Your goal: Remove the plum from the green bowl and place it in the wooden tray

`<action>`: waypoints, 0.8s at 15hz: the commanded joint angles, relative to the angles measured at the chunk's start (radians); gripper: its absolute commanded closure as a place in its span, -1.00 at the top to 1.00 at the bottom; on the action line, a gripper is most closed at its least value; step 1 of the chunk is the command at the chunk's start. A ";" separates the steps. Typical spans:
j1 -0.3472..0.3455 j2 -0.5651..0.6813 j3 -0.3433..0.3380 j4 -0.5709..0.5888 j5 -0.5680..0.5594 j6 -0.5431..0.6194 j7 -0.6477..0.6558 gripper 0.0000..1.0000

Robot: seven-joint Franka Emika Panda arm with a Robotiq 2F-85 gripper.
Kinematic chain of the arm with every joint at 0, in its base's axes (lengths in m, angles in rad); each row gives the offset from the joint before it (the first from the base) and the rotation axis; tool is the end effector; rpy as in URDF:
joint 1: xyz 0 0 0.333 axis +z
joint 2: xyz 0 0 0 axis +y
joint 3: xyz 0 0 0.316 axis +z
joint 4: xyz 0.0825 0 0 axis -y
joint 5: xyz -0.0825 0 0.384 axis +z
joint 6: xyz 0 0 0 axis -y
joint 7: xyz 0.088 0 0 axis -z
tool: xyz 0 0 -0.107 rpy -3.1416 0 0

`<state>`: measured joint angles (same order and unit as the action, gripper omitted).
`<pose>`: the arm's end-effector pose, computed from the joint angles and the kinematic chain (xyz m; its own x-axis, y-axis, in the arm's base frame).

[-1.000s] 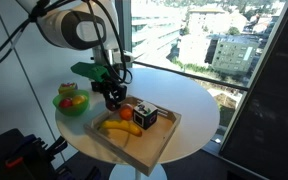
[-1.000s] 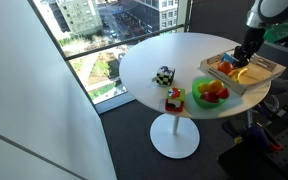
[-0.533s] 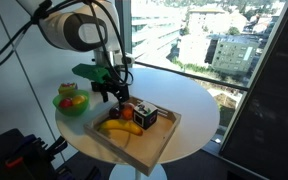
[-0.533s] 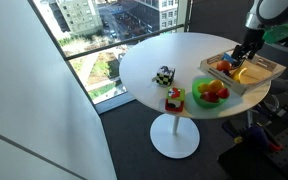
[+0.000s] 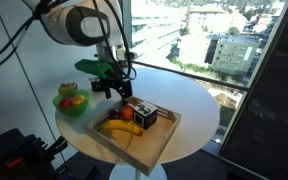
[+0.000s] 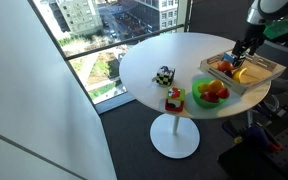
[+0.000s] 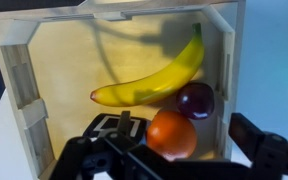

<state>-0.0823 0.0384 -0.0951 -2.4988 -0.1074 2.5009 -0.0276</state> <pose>0.4575 -0.0815 0.2664 0.9971 -0.0637 -0.0408 -0.0610 -0.9961 0.0635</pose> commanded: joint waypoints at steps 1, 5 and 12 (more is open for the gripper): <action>-0.008 -0.060 -0.005 0.020 0.003 -0.087 -0.007 1.00; -0.005 -0.121 -0.003 0.035 0.012 -0.193 -0.025 1.00; 0.000 -0.232 0.007 0.055 -0.009 -0.362 -0.021 1.00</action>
<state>-0.0804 -0.1415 -0.0958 -2.4587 -0.1071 2.2139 -0.0385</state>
